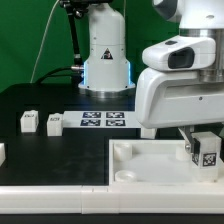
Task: Assemble one leg
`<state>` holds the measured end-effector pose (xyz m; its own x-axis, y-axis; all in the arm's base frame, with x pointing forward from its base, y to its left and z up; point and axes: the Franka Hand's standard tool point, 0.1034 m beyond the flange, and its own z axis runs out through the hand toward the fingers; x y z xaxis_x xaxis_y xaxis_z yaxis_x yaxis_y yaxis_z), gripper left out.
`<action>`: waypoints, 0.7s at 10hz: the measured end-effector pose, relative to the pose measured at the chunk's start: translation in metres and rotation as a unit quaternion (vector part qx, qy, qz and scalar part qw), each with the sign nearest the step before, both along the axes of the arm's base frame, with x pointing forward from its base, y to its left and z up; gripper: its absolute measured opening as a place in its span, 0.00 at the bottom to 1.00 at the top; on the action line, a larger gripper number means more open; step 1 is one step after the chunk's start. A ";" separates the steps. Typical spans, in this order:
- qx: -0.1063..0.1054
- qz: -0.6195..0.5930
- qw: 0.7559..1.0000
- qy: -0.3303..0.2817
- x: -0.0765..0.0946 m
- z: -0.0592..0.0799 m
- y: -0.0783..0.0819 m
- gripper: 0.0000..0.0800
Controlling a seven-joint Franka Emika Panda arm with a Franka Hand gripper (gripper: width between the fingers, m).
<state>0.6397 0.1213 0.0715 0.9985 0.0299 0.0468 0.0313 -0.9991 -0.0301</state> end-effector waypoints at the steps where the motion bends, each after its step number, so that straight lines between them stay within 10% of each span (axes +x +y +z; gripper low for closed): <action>1: 0.002 -0.051 0.999 0.002 0.000 0.000 0.000 0.36; 7: -0.008 -0.368 0.930 -0.004 -0.004 0.000 -0.020 0.37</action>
Offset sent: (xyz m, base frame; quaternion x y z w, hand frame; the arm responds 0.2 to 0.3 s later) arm 0.0027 -0.0071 -0.0017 -0.0029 0.0078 0.2424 0.9701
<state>0.6359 0.1009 0.0715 0.7488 -0.6602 0.0595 -0.6604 -0.7507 -0.0187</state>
